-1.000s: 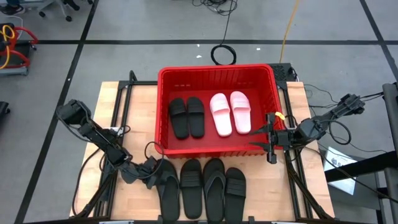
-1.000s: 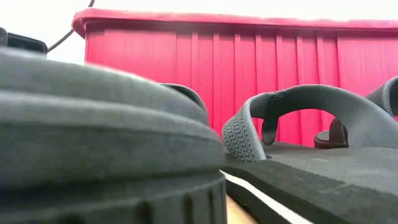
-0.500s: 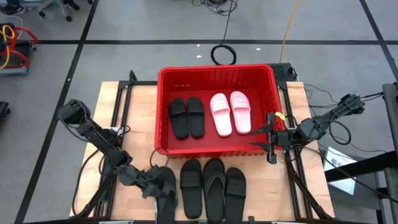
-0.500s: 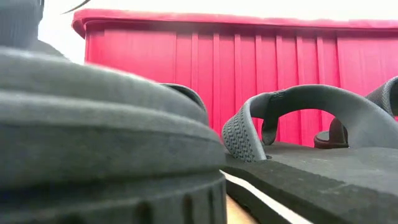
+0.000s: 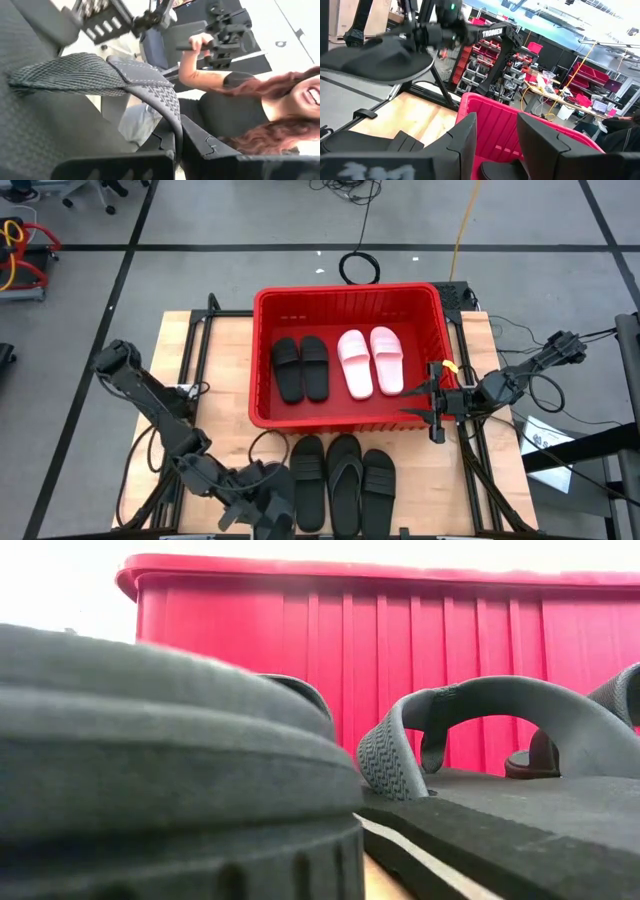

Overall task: Pick and place slides into bin
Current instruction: Put the black slipper into the red bin

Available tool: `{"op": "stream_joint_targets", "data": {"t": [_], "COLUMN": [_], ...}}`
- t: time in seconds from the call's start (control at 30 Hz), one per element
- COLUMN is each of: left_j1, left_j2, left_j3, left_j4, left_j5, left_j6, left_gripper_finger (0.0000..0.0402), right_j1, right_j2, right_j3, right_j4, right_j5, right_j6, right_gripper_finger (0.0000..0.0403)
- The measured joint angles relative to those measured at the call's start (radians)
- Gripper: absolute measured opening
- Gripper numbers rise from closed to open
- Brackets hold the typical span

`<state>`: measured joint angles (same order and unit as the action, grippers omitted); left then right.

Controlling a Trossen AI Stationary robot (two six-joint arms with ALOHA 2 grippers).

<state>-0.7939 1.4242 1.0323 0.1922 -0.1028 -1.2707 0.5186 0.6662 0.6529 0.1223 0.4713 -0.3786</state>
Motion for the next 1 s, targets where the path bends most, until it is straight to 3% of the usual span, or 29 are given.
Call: {"op": "stream_joint_targets", "data": {"t": [0.37,0.57,0.73,1.0], "left_j1": [0.169,0.294,0.432,0.673], "left_j2": [0.000,-0.001,-0.002,0.014], "left_j3": [0.452,0.642,0.724,0.726], "left_j4": [-0.593,-0.728,-0.823,-0.896], "left_j5": [-0.028,-0.011,0.003,0.110], "left_j6": [0.329,0.543,0.675,0.922], "left_gripper_finger": [0.0000,0.0000,0.0000,0.0000], "right_j1": [0.000,0.000,0.000,0.000], "right_j2": [0.000,0.000,0.000,0.000], "right_j3": [0.000,0.000,0.000,0.000], "right_j4": [0.000,0.000,0.000,0.000], "right_j5": [0.000,0.000,0.000,0.000], "right_j6": [0.000,0.000,0.000,0.000], "right_gripper_finger": [0.0130,0.0130,0.0130,0.0130]}}
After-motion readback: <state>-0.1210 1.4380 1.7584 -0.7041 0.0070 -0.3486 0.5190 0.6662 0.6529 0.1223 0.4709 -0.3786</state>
